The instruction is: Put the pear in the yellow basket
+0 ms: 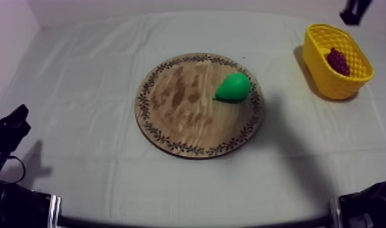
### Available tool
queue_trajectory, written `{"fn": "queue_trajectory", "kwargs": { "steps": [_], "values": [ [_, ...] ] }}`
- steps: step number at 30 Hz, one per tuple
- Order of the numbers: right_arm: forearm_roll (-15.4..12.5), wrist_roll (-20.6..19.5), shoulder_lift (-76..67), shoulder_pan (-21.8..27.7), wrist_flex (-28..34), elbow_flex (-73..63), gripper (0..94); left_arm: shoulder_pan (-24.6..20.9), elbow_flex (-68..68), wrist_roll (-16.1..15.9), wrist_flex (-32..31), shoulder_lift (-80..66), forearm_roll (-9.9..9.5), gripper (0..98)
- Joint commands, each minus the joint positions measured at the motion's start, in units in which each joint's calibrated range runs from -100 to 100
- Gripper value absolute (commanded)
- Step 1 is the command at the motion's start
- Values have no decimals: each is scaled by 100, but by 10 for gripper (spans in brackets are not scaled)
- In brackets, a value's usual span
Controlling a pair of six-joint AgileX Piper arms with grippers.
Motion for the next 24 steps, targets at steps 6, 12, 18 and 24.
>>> {"fn": "queue_trajectory", "kwargs": {
  "steps": [6,12,18,24],
  "values": [
    [337,191,1716,-365,1248,-1752,6,1,0,-1,-1,0,-2,1],
    [500,389,2568,-484,1964,-2466,7,1,0,-1,-1,0,-2,1],
    [590,568,3255,-557,2716,-3115,7,1,0,-1,-1,0,-2,1],
    [702,619,3769,-629,3060,-3337,7,1,0,-1,-1,0,-2,1]
  ]
}}
